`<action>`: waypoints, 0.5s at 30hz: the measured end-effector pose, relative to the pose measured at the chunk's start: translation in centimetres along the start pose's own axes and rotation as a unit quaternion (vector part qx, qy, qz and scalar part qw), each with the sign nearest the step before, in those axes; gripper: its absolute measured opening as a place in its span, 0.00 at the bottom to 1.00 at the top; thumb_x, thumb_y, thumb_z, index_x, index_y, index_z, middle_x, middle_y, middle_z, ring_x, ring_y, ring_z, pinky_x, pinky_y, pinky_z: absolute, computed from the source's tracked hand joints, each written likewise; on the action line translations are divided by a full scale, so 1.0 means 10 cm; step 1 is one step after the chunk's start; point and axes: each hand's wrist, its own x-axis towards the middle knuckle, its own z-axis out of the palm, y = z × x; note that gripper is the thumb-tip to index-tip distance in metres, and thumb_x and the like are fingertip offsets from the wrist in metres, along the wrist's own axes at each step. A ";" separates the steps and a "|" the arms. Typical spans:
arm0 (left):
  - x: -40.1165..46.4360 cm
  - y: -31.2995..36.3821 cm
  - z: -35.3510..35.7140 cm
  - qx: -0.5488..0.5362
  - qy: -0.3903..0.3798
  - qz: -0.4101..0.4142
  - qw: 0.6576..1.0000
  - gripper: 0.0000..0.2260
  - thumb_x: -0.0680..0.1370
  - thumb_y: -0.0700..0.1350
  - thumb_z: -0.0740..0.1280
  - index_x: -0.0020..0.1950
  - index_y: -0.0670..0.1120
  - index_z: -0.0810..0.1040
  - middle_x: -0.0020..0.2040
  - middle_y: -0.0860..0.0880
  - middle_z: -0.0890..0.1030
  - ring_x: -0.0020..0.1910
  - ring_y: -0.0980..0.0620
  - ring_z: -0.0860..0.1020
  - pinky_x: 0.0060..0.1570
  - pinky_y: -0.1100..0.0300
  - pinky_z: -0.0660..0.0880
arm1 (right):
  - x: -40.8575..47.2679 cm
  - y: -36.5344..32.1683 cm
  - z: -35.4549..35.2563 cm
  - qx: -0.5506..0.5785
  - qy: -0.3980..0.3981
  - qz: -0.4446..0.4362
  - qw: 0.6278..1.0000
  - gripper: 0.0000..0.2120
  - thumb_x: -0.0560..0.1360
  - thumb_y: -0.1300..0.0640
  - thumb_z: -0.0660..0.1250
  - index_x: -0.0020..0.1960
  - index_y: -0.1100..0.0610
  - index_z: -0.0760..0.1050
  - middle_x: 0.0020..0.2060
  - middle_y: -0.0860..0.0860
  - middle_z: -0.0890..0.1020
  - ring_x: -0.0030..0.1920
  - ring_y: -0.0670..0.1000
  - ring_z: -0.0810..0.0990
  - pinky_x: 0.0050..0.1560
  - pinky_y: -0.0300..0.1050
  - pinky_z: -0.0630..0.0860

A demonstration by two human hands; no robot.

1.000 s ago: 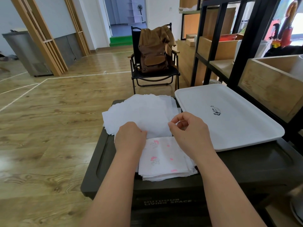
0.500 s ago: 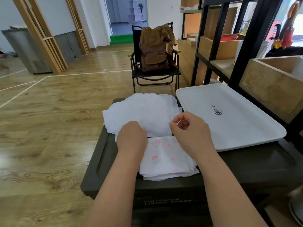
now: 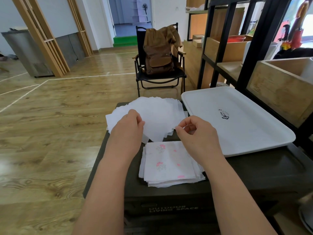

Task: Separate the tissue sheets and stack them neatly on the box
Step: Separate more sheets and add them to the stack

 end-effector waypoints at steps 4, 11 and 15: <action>-0.01 0.02 -0.10 -0.033 0.019 0.008 0.999 0.01 0.83 0.43 0.60 0.52 0.48 0.70 0.41 0.52 0.78 0.38 0.56 0.74 0.33 0.59 0.69 | 0.01 0.00 0.01 0.003 0.003 -0.004 1.000 0.06 0.75 0.52 0.69 0.41 0.44 0.74 0.37 0.39 0.77 0.39 0.40 0.76 0.36 0.30 0.66; -0.01 -0.02 -0.18 -0.030 -0.003 0.031 0.999 0.16 0.80 0.38 0.61 0.66 0.50 0.71 0.47 0.56 0.75 0.44 0.59 0.73 0.39 0.70 0.66 | 0.00 0.02 0.01 0.013 0.006 -0.010 1.000 0.05 0.75 0.52 0.69 0.42 0.45 0.74 0.38 0.39 0.78 0.38 0.38 0.77 0.36 0.29 0.67; -0.01 -0.01 -0.22 -0.019 0.029 0.077 0.996 0.12 0.79 0.37 0.62 0.57 0.51 0.78 0.49 0.55 0.76 0.49 0.54 0.74 0.45 0.64 0.69 | 0.00 0.00 0.01 0.030 0.000 -0.013 0.999 0.06 0.75 0.52 0.69 0.43 0.43 0.73 0.39 0.39 0.78 0.40 0.34 0.76 0.35 0.28 0.67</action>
